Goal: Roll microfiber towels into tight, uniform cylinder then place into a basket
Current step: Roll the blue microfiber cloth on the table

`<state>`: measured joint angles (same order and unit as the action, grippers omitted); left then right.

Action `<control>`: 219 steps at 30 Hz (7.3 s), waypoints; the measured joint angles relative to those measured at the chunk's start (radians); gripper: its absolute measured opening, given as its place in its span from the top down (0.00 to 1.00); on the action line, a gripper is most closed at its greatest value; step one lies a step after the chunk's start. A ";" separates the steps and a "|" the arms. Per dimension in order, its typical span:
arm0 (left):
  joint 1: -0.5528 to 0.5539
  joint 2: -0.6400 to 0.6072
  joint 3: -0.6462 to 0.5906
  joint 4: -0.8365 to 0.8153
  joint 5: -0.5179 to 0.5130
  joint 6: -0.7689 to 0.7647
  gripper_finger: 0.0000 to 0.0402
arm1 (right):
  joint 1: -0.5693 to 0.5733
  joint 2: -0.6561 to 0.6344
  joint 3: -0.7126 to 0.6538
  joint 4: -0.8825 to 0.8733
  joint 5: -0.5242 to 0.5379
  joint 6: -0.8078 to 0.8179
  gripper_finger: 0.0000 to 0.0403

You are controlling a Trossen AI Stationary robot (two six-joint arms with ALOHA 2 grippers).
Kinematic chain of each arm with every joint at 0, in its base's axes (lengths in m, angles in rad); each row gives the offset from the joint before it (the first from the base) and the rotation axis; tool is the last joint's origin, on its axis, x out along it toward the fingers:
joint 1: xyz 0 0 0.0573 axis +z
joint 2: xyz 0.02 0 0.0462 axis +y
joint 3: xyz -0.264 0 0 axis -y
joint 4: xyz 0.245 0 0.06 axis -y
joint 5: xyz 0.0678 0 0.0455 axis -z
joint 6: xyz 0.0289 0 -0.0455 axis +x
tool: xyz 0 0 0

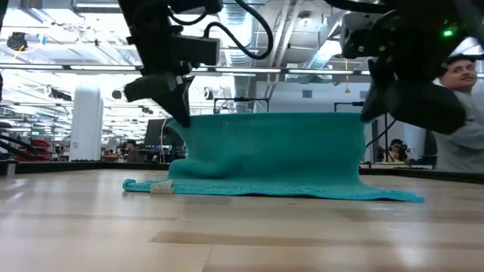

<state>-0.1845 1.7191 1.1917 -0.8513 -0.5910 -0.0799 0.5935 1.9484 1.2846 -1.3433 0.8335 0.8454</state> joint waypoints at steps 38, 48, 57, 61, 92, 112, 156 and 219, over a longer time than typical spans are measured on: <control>-0.225 0.174 -0.001 0.037 0.241 -0.351 1.00 | 0.072 0.000 0.002 0.286 -0.262 -0.244 1.00; -0.240 0.175 0.000 0.051 0.291 -0.351 1.00 | 0.072 0.000 0.003 0.307 -0.318 -0.279 0.99; -0.242 0.176 0.044 0.048 0.384 -0.346 1.00 | 0.072 0.000 0.002 0.327 -0.377 -0.306 0.99; -0.242 0.176 0.054 0.050 0.429 -0.337 0.98 | 0.072 0.000 0.002 0.326 -0.402 -0.306 0.99; -0.301 0.172 0.206 -0.029 0.299 -0.218 0.72 | 0.102 0.000 0.145 0.062 -0.449 -0.191 0.60; -0.184 0.172 0.048 0.255 0.223 -0.051 0.72 | 0.201 -0.314 -0.243 0.166 -0.188 0.063 0.85; -0.107 0.308 0.109 0.441 0.472 -0.303 0.72 | -0.289 -0.455 -0.630 0.902 -0.594 -0.190 0.96; 0.122 0.332 -0.001 1.034 0.773 0.005 0.72 | -0.277 -0.896 -0.475 0.858 -0.155 -0.300 0.95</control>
<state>-0.0630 2.0516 1.1903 0.1825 0.1822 -0.0747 0.3161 1.0527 0.8097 -0.4849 0.6781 0.5457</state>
